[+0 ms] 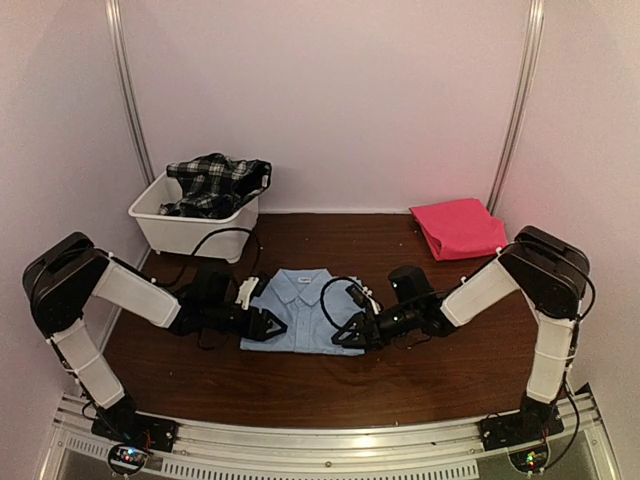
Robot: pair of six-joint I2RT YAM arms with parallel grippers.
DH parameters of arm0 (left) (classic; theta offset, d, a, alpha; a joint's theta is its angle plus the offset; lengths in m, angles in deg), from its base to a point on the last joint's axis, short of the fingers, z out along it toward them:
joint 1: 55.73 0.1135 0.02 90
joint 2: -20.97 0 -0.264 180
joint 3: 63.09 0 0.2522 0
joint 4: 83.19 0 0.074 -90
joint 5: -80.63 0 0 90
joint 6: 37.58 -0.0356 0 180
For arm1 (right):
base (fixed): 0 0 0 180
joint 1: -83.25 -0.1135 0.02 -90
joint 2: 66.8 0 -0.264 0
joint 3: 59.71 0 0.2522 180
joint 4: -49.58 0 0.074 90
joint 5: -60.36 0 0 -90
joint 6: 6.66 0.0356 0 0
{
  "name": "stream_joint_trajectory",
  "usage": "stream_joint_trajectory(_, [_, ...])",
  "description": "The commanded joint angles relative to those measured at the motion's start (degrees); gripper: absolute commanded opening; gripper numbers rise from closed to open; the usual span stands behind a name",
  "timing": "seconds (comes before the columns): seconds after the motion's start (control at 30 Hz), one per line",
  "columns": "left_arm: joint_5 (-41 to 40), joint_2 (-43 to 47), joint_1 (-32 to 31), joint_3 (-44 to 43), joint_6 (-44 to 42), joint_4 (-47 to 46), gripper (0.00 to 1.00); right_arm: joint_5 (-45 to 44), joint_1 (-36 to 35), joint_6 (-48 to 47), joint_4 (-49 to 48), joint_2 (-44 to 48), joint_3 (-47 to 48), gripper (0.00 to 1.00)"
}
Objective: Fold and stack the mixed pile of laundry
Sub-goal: Smooth out the square-folded T-shirt at the center of the board.
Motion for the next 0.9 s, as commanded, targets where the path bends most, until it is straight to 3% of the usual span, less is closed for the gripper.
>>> stream_joint_trajectory(0.0, [-2.5,-0.8,4.1,3.3,1.3,-2.9,0.64,2.5,2.9,6.5,-12.6,-2.3,-6.4,0.64])
stream_joint_trajectory(0.17, [-11.5,7.1,1.7,0.6,-6.9,4.4,0.64,-1.7,4.1,0.2,0.2,10.3,-7.4,0.63])
stream_joint_trajectory(0.33, [-25.4,12.3,-10.6,-5.5,-20.8,9.9,0.65,-3.5,9.1,0.0,5.1,19.7,-9.4,0.63])
stream_joint_trajectory(0.6, [-32.2,4.5,-24.4,-13.9,-43.0,13.0,0.61,-4.5,13.8,2.0,5.6,22.9,-14.9,0.63])
stream_joint_trajectory(0.87, [-34.1,-9.4,-31.6,-23.7,-51.7,16.8,0.47,-4.5,14.4,5.0,2.1,23.0,-18.5,0.63])
